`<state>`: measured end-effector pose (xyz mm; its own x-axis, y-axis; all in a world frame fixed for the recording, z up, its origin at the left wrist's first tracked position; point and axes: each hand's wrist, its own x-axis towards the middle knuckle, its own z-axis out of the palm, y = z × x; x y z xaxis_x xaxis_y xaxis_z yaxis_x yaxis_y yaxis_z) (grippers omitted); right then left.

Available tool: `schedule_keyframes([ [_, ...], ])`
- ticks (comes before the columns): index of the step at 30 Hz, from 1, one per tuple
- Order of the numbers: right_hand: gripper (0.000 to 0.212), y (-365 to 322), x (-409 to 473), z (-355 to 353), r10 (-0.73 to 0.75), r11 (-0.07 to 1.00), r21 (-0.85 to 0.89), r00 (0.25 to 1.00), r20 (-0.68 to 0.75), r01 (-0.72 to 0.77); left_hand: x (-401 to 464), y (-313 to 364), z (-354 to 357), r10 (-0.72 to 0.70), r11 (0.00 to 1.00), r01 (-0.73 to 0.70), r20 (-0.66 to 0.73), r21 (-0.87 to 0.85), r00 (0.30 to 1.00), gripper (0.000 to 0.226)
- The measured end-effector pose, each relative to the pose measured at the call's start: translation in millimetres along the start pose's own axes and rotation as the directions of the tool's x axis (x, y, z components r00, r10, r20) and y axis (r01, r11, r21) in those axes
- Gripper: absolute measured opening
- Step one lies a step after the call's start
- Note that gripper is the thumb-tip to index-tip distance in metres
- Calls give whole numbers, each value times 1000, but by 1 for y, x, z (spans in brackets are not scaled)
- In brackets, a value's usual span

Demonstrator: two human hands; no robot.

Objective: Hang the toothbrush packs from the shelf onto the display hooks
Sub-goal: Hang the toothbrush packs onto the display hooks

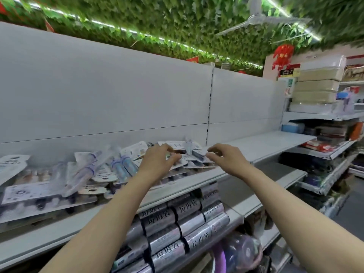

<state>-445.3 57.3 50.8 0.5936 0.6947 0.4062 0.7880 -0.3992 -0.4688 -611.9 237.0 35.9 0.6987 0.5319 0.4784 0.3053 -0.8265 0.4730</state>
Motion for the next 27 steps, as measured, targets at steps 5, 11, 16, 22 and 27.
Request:
schedule_keyframes([
  [5, 34, 36, 50, 16, -6, 998, 69, 1000, 28, 4, 37, -1, 25, -69, 997, 69, -37, 16, 997, 40],
  [11, 41, 78, 116, 33, -66, 990, 131, 992, 108, 52, 63, 11, 52, -99, 987, 113, -125, 111, 987, 42],
  [16, 47, 121, 161, 39, -102, 986, 152, 971, 218, 70, 93, 40, 84, -135, 983, 154, -173, 104, 976, 37],
  [22, 68, 161, 194, 48, -165, 968, 235, 926, 340, 86, 116, 63, 121, -219, 916, 251, -136, 312, 966, 43],
  [27, 64, 156, 220, 55, -269, 922, 365, 889, 370, 127, 115, 63, 124, -260, 849, 331, -218, 412, 941, 42],
])
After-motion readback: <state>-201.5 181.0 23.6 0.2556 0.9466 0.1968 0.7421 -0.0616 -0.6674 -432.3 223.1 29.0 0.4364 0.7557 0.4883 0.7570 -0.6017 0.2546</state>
